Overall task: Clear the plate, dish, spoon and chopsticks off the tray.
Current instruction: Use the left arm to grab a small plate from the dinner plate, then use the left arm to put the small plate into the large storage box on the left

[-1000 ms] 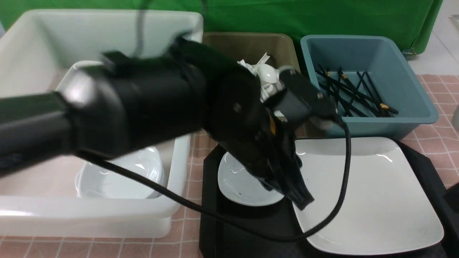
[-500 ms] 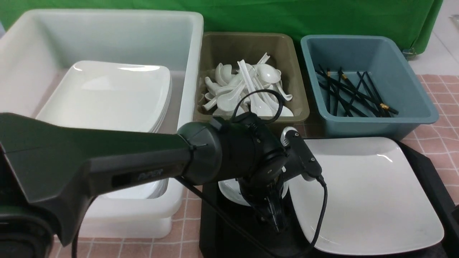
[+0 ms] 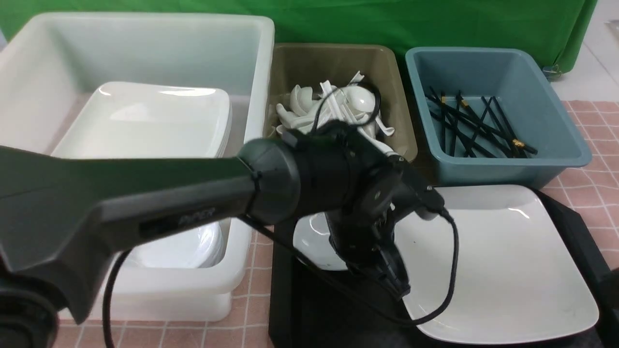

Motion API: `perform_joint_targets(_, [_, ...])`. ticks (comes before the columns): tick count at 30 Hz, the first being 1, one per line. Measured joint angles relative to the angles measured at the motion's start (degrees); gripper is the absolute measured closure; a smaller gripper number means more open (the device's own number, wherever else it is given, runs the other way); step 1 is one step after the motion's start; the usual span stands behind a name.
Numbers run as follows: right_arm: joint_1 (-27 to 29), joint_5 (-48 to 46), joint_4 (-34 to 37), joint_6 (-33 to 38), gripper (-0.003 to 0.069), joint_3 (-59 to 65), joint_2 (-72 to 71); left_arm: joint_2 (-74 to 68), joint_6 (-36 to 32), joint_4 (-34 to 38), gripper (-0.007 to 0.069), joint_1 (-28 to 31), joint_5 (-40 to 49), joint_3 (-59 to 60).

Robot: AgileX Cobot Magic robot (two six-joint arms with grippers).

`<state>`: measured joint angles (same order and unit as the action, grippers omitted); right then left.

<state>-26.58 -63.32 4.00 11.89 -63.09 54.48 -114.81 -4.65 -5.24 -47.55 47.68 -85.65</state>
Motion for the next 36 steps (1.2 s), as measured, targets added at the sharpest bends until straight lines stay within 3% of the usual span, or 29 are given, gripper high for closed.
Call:
perform_joint_targets(2, [0.0,1.71,3.37,1.53,0.0629,-1.72,0.0,2.84,0.36,1.2,0.0597,0.0,3.99,-2.82])
perform_joint_targets(5, [0.0,3.14,6.7,3.98,0.0629,-3.57,0.07,6.47,0.49,1.75,0.0608,0.0,6.15,-5.36])
perform_joint_targets(10, [-0.74,4.23,14.03,8.97,0.0629,-9.46,2.87,17.13,0.87,-3.8,0.0611,0.0,8.95,-11.28])
perform_joint_targets(16, [-7.08,4.27,16.35,10.58,0.0629,-18.62,11.89,27.4,6.72,-14.23,0.0612,1.9,18.08,-12.26])
perform_joint_targets(19, [-11.3,4.47,16.46,10.88,0.0629,-23.41,18.08,30.75,8.09,-12.92,0.0613,6.99,21.4,-10.57])
perform_joint_targets(28, [-15.36,8.62,16.52,9.77,0.0629,-28.47,27.88,34.57,8.28,-5.46,0.0614,21.58,17.31,6.23])
perform_joint_targets(36, [-15.36,11.07,16.52,9.87,0.0629,-28.63,30.54,34.51,7.87,-0.21,0.0614,24.58,6.07,18.67])
